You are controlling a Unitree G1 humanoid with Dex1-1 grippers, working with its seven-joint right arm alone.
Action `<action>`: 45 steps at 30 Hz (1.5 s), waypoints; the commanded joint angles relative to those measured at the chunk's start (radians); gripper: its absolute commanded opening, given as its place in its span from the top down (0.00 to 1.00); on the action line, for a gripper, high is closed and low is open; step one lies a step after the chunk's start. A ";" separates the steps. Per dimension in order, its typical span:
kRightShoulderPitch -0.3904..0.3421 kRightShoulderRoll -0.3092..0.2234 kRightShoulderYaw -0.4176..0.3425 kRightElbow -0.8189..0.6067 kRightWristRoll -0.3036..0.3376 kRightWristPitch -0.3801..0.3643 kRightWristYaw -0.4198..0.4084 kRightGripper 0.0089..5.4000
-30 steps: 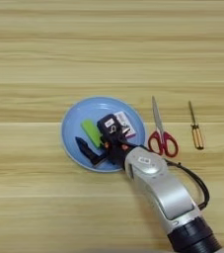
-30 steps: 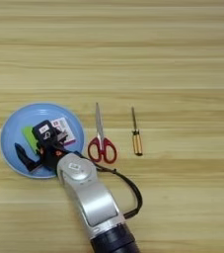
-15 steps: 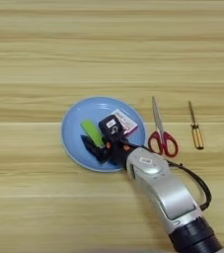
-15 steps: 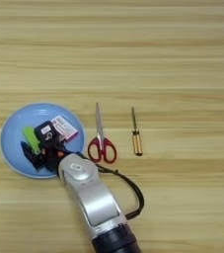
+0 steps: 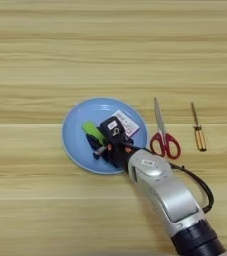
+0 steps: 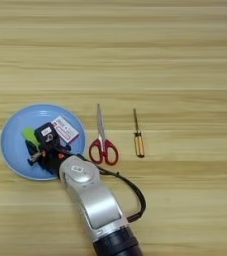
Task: Move the objects on the table
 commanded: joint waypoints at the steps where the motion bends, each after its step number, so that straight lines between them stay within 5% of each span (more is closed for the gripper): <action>1: -0.023 0.001 -0.010 -0.029 0.003 -0.008 -0.005 0.74; 29: -0.005 0.003 -0.068 -0.219 0.038 0.023 -0.018 0.74; 45: -0.020 -0.047 -0.199 -0.265 0.070 0.037 -0.024 0.74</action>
